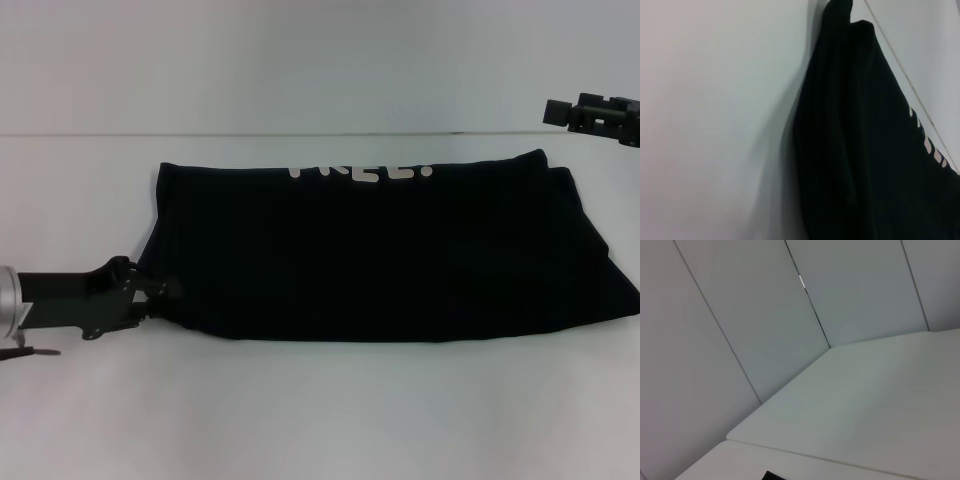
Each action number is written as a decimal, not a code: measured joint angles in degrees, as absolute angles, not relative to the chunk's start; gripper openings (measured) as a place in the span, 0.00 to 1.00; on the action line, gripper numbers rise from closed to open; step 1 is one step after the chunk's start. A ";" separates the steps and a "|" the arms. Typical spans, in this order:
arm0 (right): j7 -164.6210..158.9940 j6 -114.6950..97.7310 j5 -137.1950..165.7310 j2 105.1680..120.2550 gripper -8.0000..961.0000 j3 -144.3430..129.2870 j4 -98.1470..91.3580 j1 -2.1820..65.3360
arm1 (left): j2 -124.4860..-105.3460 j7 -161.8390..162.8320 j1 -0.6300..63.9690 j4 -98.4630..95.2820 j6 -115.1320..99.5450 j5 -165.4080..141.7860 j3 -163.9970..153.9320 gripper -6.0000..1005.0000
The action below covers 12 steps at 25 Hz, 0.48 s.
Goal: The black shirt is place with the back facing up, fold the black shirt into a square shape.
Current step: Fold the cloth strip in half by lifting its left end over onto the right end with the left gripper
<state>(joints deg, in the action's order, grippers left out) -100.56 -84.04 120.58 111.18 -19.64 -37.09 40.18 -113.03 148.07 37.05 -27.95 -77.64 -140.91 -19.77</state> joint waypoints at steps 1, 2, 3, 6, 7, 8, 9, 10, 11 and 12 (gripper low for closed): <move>-100.55 -84.05 120.58 111.18 0.97 -19.59 -37.09 40.18 | -113.03 147.95 37.09 -27.95 -77.70 -140.81 -19.79 0.27; -100.55 -84.07 120.58 111.18 0.97 -19.56 -37.09 40.17 | -113.03 147.87 37.14 -27.95 -77.73 -140.75 -19.84 0.31; -100.54 -84.12 120.58 111.18 0.97 -19.51 -37.09 40.16 | -113.03 147.82 37.21 -27.95 -77.76 -140.71 -19.90 0.35; -100.54 -84.19 120.58 111.18 0.97 -19.42 -37.09 40.08 | -113.03 147.79 37.36 -27.95 -77.79 -140.63 -19.96 0.49; -100.54 -84.20 120.49 111.18 0.97 -19.42 -37.09 40.03 | -113.03 147.80 37.38 -27.95 -77.78 -140.60 -19.92 0.54; -100.54 -84.21 120.35 111.18 0.97 -19.43 -37.09 39.99 | -113.03 147.84 37.38 -27.95 -77.78 -140.56 -19.89 0.59; -100.54 -84.23 120.19 111.18 0.97 -19.43 -37.09 39.94 | -113.03 147.94 37.38 -27.95 -77.76 -140.52 -19.86 0.61; -100.54 -84.27 119.97 111.18 0.97 -19.44 -37.09 39.91 | -113.03 148.02 37.39 -27.95 -77.76 -140.50 -19.85 0.63; -100.54 -84.27 119.97 111.18 0.97 -19.44 -37.09 39.91 | -113.03 148.11 37.39 -27.96 -77.76 -140.49 -19.84 0.64; -100.54 -84.28 119.95 111.18 0.97 -19.44 -37.09 39.90 | -113.03 148.19 37.39 -27.98 -77.76 -140.49 -19.84 0.66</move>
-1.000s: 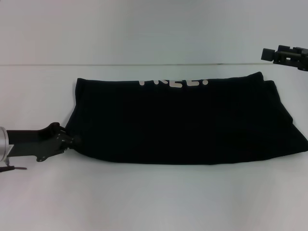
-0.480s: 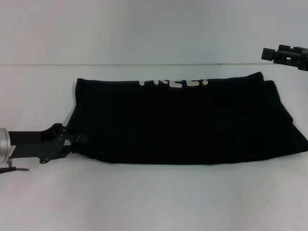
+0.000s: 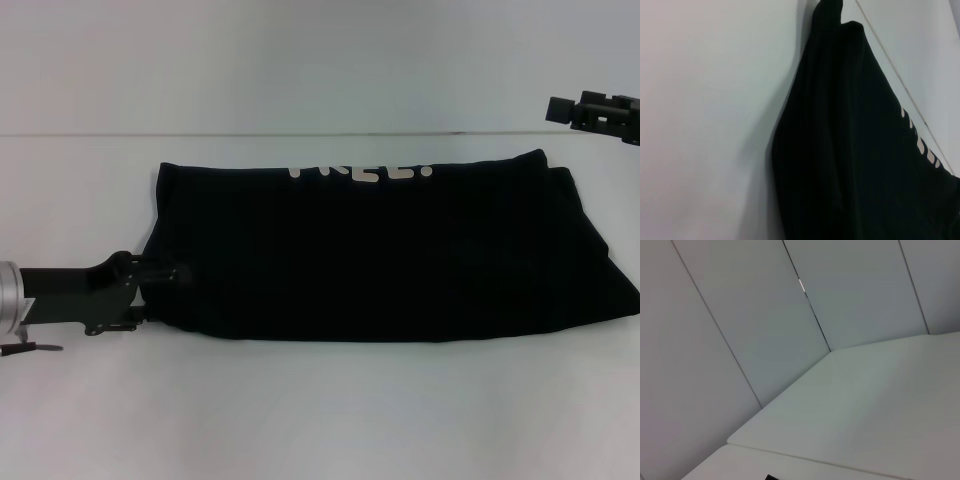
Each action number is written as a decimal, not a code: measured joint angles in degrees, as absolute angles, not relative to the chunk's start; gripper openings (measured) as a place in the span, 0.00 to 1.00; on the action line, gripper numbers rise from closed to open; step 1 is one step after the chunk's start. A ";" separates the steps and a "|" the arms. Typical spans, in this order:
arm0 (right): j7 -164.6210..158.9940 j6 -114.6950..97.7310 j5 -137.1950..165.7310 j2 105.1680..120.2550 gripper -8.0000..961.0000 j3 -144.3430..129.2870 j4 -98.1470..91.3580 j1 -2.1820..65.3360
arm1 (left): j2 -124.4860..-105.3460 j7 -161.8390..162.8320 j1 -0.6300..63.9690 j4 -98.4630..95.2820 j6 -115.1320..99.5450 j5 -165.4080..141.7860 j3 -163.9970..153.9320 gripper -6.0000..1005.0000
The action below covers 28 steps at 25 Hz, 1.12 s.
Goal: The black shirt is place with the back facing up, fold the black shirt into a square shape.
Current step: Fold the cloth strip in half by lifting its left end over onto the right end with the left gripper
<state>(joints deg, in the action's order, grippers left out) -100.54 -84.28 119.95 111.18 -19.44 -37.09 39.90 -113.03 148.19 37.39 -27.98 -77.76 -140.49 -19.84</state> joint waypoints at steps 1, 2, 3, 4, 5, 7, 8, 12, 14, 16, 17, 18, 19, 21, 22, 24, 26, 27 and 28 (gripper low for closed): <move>-100.54 -84.28 119.95 111.18 0.97 -19.44 -37.09 39.90 | -113.02 148.23 37.37 -27.98 -77.77 -140.49 -19.83 0.68; -100.54 -84.28 119.94 111.18 0.97 -19.47 -37.09 39.90 | -113.01 148.25 37.35 -27.99 -77.78 -140.49 -19.82 0.70; -100.54 -84.28 119.93 111.18 0.97 -19.51 -37.09 39.90 | -112.98 148.27 37.33 -27.99 -77.78 -140.49 -19.81 0.71; -100.54 -84.29 119.93 111.18 0.97 -19.55 -37.09 39.90 | -112.96 148.27 37.33 -27.98 -77.78 -140.49 -19.80 0.73; -100.54 -84.29 119.92 111.18 0.97 -19.58 -37.09 39.90 | -112.95 148.27 37.33 -27.97 -77.79 -140.49 -19.80 0.75; -100.54 -84.29 119.91 111.18 0.97 -19.62 -37.09 39.90 | -112.94 148.27 37.35 -27.95 -77.83 -140.49 -19.83 0.74; -100.54 -84.29 119.90 111.18 0.97 -19.62 -37.09 39.90 | -112.94 148.27 37.36 -27.95 -77.85 -140.49 -19.91 0.73; -100.54 -84.29 119.88 111.18 0.97 -19.53 -37.09 39.94 | -112.94 147.83 37.38 -28.08 -77.91 -140.49 -20.06 0.70; -100.54 -84.29 119.88 111.18 0.97 -19.48 -37.09 39.91 | -112.94 147.53 37.39 -28.12 -77.85 -140.49 -20.06 0.69; -100.54 -84.29 119.88 111.18 0.97 -19.46 -37.09 39.89 | -112.93 147.49 37.40 -28.20 -77.77 -140.49 -20.06 0.68; -100.54 -84.29 119.88 111.18 0.97 -19.44 -37.09 39.89 | -112.91 147.55 37.41 -28.18 -77.77 -140.49 -20.06 0.63; -100.54 -84.29 119.88 111.18 0.97 -19.42 -37.09 39.89 | -112.91 147.65 37.42 -28.18 -77.75 -140.49 -20.05 0.59; -100.54 -84.29 119.88 111.18 0.97 -19.42 -37.09 39.90 | -112.90 147.77 37.42 -28.16 -77.70 -140.49 -20.02 0.55; -100.54 -84.29 119.87 111.18 0.97 -19.43 -37.09 39.90 | -112.91 147.85 37.43 -28.09 -77.60 -140.51 -20.00 0.47; -100.54 -84.29 119.88 111.18 0.97 -19.43 -37.09 39.90 | -112.91 147.87 37.44 -28.07 -77.55 -140.53 -20.00 0.45; -100.54 -84.29 119.88 111.18 0.97 -19.44 -37.10 39.90 | -112.91 147.88 37.44 -28.06 -77.50 -140.65 -20.00 0.41; -100.54 -84.29 119.88 111.18 0.97 -19.44 -37.09 39.91 | -112.96 147.88 37.36 -28.06 -77.38 -140.77 -19.98 0.37; -100.54 -84.29 119.88 111.18 0.96 -19.46 -37.09 39.90 | -112.97 147.88 37.31 -28.07 -77.33 -140.81 -19.94 0.35; -100.54 -84.29 119.88 111.18 0.96 -19.48 -37.09 39.90 | -113.00 147.85 37.24 -28.12 -77.25 -140.84 -19.89 0.33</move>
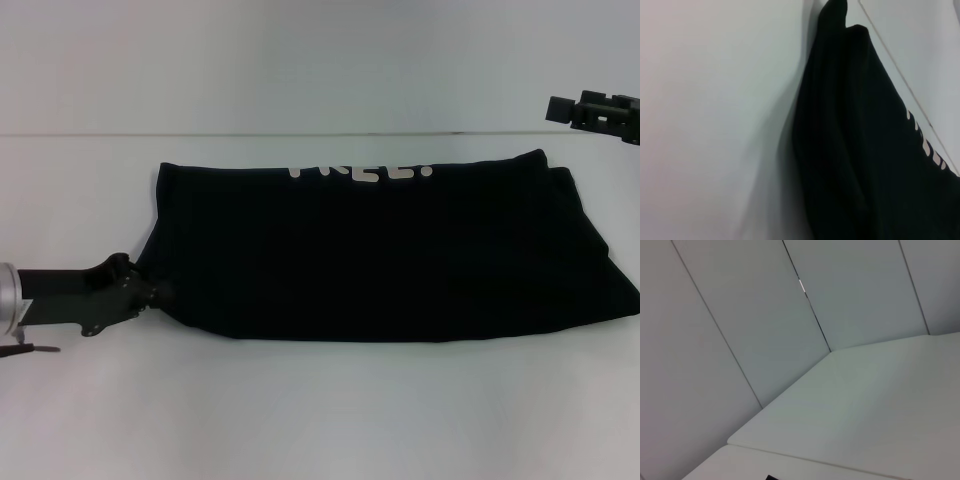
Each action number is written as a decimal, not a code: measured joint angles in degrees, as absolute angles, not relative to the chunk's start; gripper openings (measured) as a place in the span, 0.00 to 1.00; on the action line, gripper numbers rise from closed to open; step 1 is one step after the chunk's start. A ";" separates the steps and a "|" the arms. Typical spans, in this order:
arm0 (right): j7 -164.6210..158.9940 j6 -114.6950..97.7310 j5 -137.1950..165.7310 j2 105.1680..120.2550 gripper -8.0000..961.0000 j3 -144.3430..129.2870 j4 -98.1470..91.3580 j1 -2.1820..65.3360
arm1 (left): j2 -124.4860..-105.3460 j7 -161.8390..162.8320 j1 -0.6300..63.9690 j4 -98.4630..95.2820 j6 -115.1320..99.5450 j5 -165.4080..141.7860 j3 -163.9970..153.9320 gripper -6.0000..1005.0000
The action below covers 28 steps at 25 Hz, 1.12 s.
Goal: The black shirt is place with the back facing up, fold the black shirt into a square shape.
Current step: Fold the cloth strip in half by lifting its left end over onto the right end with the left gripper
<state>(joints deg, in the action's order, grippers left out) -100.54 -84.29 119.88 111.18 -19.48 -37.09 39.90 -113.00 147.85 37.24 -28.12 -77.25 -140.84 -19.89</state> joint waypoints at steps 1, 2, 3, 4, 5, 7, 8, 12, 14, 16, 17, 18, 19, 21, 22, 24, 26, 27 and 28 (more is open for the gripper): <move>-100.54 -84.29 119.88 111.18 0.96 -19.50 -37.09 39.91 | -113.01 147.79 37.18 -28.14 -77.21 -140.86 -19.86 0.31; -100.54 -84.29 119.88 111.18 0.96 -19.51 -37.09 39.90 | -113.02 147.62 37.10 -28.16 -77.13 -140.89 -19.86 0.29; -100.54 -84.29 119.88 111.18 0.96 -19.51 -37.09 39.90 | -113.04 147.32 37.08 -28.22 -77.03 -140.91 -19.91 0.27; -100.54 -84.29 119.88 111.18 0.96 -19.51 -37.08 39.90 | -113.07 146.99 37.06 -28.26 -76.94 -140.94 -19.98 0.25; -100.54 -84.29 119.88 111.18 0.96 -19.49 -37.06 39.90 | -113.09 146.44 37.03 -28.29 -76.87 -141.00 -20.07 0.20; -100.54 -84.28 119.88 111.18 0.96 -19.47 -36.94 39.91 | -113.10 145.61 37.02 -28.31 -76.86 -141.06 -20.16 0.10; -100.54 -84.26 119.88 111.18 0.96 -19.46 -36.86 39.91 | -113.11 143.56 36.94 -28.56 -76.94 -141.15 -20.29 0.05; -100.54 -83.92 119.65 111.39 0.95 -19.37 -36.58 39.90 | -113.07 138.83 36.28 -29.79 -77.61 -141.21 -20.35 0.05; -100.54 -83.84 119.15 111.69 0.95 -19.35 -36.48 39.86 | -112.94 136.32 35.86 -30.99 -77.78 -141.62 -20.36 0.05; -100.54 -83.84 118.69 111.97 0.95 -19.37 -36.47 39.77 | -112.81 134.15 35.48 -32.24 -77.83 -142.00 -20.38 0.05; -100.54 -83.84 118.50 112.15 0.95 -19.37 -36.47 39.73 | -112.69 133.30 35.36 -32.74 -77.87 -142.09 -20.38 0.05; -100.55 -83.84 118.29 112.33 0.95 -19.38 -36.47 39.68 | -112.61 132.55 35.19 -33.15 -77.97 -142.22 -20.39 0.05; -100.56 -83.84 118.07 112.53 0.95 -19.38 -36.47 39.66 | -112.52 131.65 34.99 -33.72 -78.18 -142.44 -20.39 0.05; -100.56 -83.70 117.54 112.84 0.95 -19.38 -36.39 39.61 | -112.37 130.56 34.62 -34.52 -78.48 -142.90 -20.39 0.05; -100.56 -83.55 117.29 113.02 0.94 -19.36 -36.32 39.57 | -112.33 130.13 34.36 -35.11 -78.63 -143.32 -20.40 0.05; -100.55 -82.85 116.68 113.37 0.94 -19.42 -36.29 39.45 | -112.28 129.55 33.72 -36.63 -78.77 -144.52 -20.38 0.05; -100.55 -81.81 116.29 113.80 0.94 -19.48 -36.28 39.42 | -112.24 129.08 32.58 -38.81 -79.02 -145.45 -20.35 0.05; -100.55 -81.41 116.17 114.04 0.94 -19.48 -36.28 39.42 | -112.22 128.92 32.06 -39.78 -79.24 -145.55 -20.26 0.05; -100.55 -81.15 116.07 114.29 0.94 -19.45 -36.28 39.41 | -112.19 128.62 31.30 -41.22 -79.67 -145.64 -20.12 0.05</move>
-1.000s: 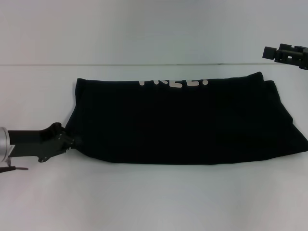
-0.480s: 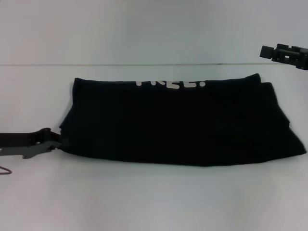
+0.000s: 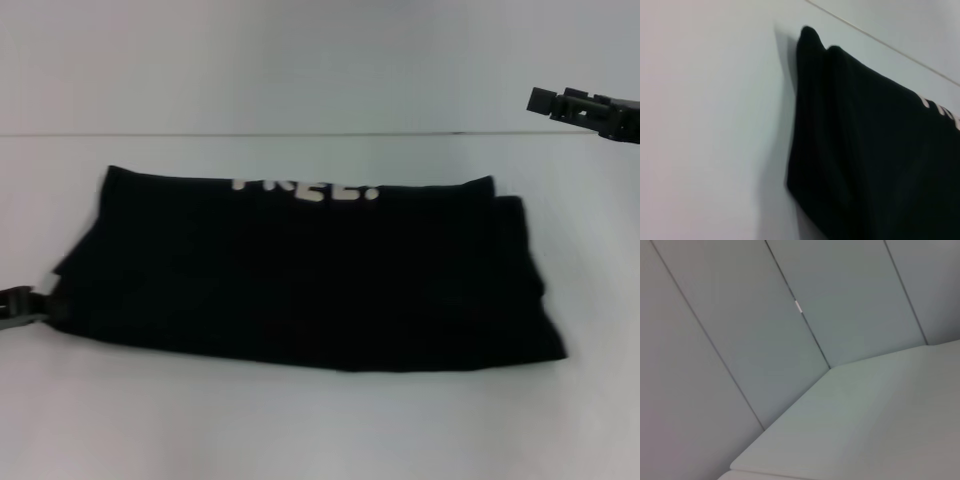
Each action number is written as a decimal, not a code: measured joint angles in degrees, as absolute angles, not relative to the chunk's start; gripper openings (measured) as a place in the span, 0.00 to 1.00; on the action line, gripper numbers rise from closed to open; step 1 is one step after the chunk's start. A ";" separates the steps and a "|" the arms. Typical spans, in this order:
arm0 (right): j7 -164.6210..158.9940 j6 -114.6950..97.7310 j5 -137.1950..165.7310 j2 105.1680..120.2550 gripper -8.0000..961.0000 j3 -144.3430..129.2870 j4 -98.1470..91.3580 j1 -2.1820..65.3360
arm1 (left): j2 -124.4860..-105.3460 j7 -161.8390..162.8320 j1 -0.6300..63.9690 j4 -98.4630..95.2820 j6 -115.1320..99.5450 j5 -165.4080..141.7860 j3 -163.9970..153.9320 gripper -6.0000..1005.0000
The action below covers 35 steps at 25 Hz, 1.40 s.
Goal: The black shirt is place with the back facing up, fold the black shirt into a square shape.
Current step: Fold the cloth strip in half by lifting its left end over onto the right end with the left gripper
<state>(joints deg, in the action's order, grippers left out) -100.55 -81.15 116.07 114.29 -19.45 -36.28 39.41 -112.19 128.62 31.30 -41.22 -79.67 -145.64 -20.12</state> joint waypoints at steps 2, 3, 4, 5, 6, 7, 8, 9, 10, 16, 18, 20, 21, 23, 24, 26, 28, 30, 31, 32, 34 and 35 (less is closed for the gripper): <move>-100.55 -80.70 115.74 114.75 0.94 -19.37 -36.28 39.36 | -112.12 128.06 29.98 -43.65 -80.61 -145.64 -19.84 0.05; -100.55 -80.62 115.62 114.92 0.94 -19.36 -36.28 39.34 | -112.05 127.84 29.35 -45.04 -81.07 -145.64 -19.71 0.05; -100.55 -80.52 115.51 115.04 0.94 -19.35 -36.28 39.30 | -112.01 127.64 28.53 -46.49 -81.64 -145.64 -19.62 0.05; -100.55 -80.44 115.44 115.13 0.93 -19.35 -36.28 39.28 | -111.93 127.54 28.00 -47.44 -82.03 -145.63 -19.44 0.05; -100.54 -80.29 115.39 115.24 0.93 -19.34 -36.29 39.26 | -111.83 127.44 27.56 -48.18 -82.41 -145.63 -19.22 0.05; -100.55 -80.17 115.36 115.34 0.93 -19.33 -36.29 39.24 | -111.68 126.90 27.15 -48.69 -82.81 -145.63 -18.53 0.05; -100.55 -80.04 115.34 115.44 0.93 -19.33 -36.29 39.23 | -111.60 126.52 26.93 -48.97 -83.06 -145.63 -18.01 0.05; -100.55 -79.92 115.33 115.52 0.93 -19.34 -36.29 39.23 | -111.48 125.87 26.73 -49.08 -83.31 -145.63 -17.04 0.05; -100.55 -79.84 115.32 115.58 0.93 -19.34 -36.30 39.19 | -111.40 125.50 26.62 -49.13 -83.59 -145.63 -16.45 0.05; -100.54 -79.72 115.30 115.73 0.92 -19.48 -36.31 38.87 | -111.01 125.24 27.00 -49.22 -87.15 -145.00 -15.40 0.05; -100.32 -79.60 115.31 115.74 0.92 -19.37 -36.30 38.55 | -110.77 125.53 27.78 -49.23 -89.82 -143.66 -15.36 0.05; -100.10 -79.58 115.30 115.75 0.92 -19.34 -36.30 38.25 | -110.35 125.89 29.34 -48.98 -94.45 -140.95 -15.34 0.05; -100.05 -79.56 115.27 115.72 0.92 -19.30 -36.31 38.07 | -110.11 126.09 30.11 -48.67 -96.81 -139.64 -15.35 0.05; -99.89 -79.57 115.00 115.59 0.92 -19.31 -36.30 37.65 | -109.55 126.85 33.16 -46.98 -102.21 -136.39 -15.82 0.05; -99.72 -79.57 114.85 115.51 0.92 -19.30 -36.31 37.45 | -109.45 127.21 34.57 -46.07 -103.81 -135.30 -16.17 0.05; -99.22 -79.55 114.73 115.32 0.92 -19.31 -36.31 37.06 | -110.17 128.27 38.72 -42.89 -105.25 -133.88 -17.47 0.05; -98.65 -79.59 114.69 115.10 0.91 -19.33 -36.33 36.63 | -111.96 128.98 42.73 -39.70 -104.63 -133.56 -18.43 0.05; -98.42 -79.74 114.68 114.78 0.91 -19.34 -36.54 36.22 | -114.38 129.02 46.74 -36.01 -102.37 -133.43 -19.21 0.06; -98.37 -79.78 114.68 114.53 0.91 -19.33 -36.65 35.99 | -115.98 128.65 49.13 -34.01 -99.92 -133.40 -20.11 0.06; -98.33 -79.89 114.67 114.30 0.91 -19.32 -36.70 35.80 | -117.48 128.32 51.07 -32.52 -97.63 -133.35 -21.22 0.06; -98.03 -80.08 114.64 113.83 0.91 -19.34 -36.70 35.44 | -120.50 127.63 53.97 -30.79 -92.49 -133.22 -23.56 0.07; -97.81 -80.10 114.61 113.58 0.91 -19.34 -36.69 35.28 | -122.32 127.15 55.36 -29.85 -89.61 -133.16 -24.95 0.07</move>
